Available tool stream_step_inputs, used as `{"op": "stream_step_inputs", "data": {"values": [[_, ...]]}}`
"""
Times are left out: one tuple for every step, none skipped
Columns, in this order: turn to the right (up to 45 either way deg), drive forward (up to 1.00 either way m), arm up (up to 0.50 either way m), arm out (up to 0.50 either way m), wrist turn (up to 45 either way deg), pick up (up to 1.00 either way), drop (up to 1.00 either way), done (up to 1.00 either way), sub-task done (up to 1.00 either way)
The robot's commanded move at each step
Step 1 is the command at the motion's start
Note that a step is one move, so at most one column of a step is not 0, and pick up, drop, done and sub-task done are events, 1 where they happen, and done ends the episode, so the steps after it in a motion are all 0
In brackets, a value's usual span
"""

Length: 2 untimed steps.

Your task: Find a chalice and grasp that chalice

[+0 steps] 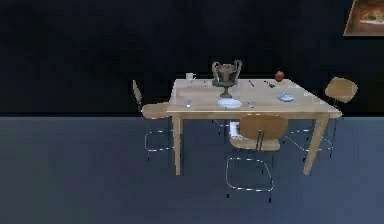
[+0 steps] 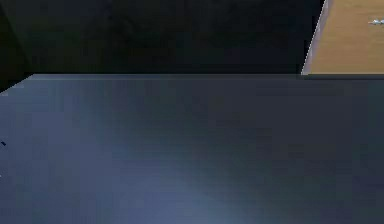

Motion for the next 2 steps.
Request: {"op": "stream_step_inputs", "data": {"values": [[-6.0,0.00,0.00,0.00,0.0,0.00,0.00,0.00,0.00],[0.0,0.85,0.00,0.00,0.0,0.00,0.00,0.00,0.00]]}}
